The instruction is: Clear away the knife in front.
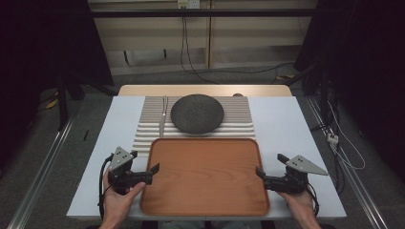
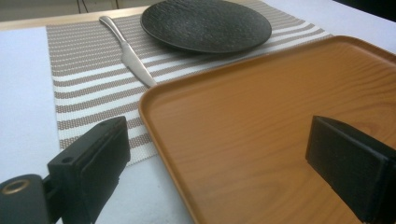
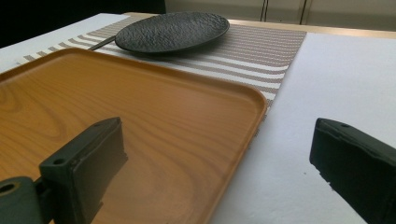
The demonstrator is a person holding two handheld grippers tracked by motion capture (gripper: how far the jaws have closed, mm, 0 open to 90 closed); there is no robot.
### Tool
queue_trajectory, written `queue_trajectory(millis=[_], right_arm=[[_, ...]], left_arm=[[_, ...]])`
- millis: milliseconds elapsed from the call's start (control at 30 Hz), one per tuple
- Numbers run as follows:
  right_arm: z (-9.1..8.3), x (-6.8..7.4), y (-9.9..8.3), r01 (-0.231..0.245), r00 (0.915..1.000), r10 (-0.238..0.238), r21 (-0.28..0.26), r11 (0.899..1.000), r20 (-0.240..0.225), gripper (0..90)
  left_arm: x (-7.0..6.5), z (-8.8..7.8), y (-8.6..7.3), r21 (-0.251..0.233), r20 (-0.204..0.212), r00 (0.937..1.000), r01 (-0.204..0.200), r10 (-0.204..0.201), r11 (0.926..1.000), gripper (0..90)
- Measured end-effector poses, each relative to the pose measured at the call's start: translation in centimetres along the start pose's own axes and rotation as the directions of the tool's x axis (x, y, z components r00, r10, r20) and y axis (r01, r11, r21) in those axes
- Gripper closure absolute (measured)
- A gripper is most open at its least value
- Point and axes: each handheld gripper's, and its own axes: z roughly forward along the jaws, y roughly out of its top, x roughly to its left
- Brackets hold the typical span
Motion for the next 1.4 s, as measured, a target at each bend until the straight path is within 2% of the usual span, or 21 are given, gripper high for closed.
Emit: queue_trajectory(millis=[133, 167, 233, 500, 700, 800, 900, 1033, 1167, 1267, 1333, 1400], right_arm=[[0.0, 0.1, 0.0, 0.003, 1.0, -0.003, -0.001, 1.0, -0.004, 3.0], [0.1, 0.0, 0.0, 0.003, 1.0, -0.003, 0.0, 1.0, -0.006, 3.0], [0.1, 0.0, 0.0, 0.002, 1.0, -0.002, 0.004, 1.0, -0.004, 3.0], [0.2, -0.3, -0.1, -0.007, 1.0, 0.007, 0.007, 1.0, -0.007, 3.0], [0.2, -0.3, -0.1, -0.005, 1.0, 0.005, 0.004, 1.0, -0.007, 3.2], [0.1, -0.3, -0.1, -0.009, 1.0, 0.009, 0.006, 1.0, -0.004, 3.2], [0.1, -0.3, -0.1, -0.006, 1.0, 0.006, 0.009, 1.0, -0.001, 3.3], [-0.1, -0.4, -0.2, -0.007, 1.0, 0.007, 0.014, 1.0, 0.005, 3.2], [-0.1, -0.3, -0.3, -0.007, 1.0, 0.007, 0.016, 1.0, 0.005, 3.2], [-0.3, -0.3, -0.3, -0.003, 1.0, 0.003, 0.012, 1.0, 0.007, 3.2], [-0.3, -0.3, -0.3, -0.004, 1.0, 0.004, 0.016, 1.0, 0.007, 3.2], [-0.3, -0.3, -0.3, 0.0, 1.0, 0.0, 0.018, 1.0, 0.005, 3.2]], left_arm=[[-0.1, 0.0, 0.1, 0.011, -0.017, 0.9998, -0.011, 0.011, 0.9999, 6.2], [0.0, 0.3, 0.1, 0.038, -0.014, 0.9998, -0.01, 0.011, 0.9992, 6.0], [0.1, 0.5, 0.2, 0.048, -0.016, 0.9998, -0.014, 0.015, 0.9987, 5.9], [0.6, 1.4, 1.5, 0.057, -0.027, 0.9996, -0.009, 0.011, 0.9984, 5.2], [1.0, 2.0, 2.5, 0.067, -0.009, 0.9997, -0.021, 0.021, 0.9976, 5.4], [1.4, 2.1, 3.1, 0.066, -0.005, 1.0, 0.003, -0.002, 0.9978, 5.4], [1.5, 2.2, 3.8, 0.063, 0.026, 0.9994, 0.019, -0.021, 0.9978, 7.2], [1.2, 2.8, 5.2, 0.057, 0.034, 0.9993, -0.015, 0.013, 0.9982, 7.0], [1.4, 3.5, 6.0, 0.059, 0.046, 0.9989, -0.013, 0.01, 0.9982, 6.6], [1.8, 4.3, 6.7, 0.058, 0.04, 0.9992, -0.009, 0.007, 0.9982, 6.2], [1.9, 4.9, 6.8, 0.071, 0.002, 1.0, -0.005, 0.005, 0.9974, 4.0], [2.1, 5.5, 6.8, 0.08, -0.004, 1.0, 0.001, -0.001, 0.9968, 7.6]])
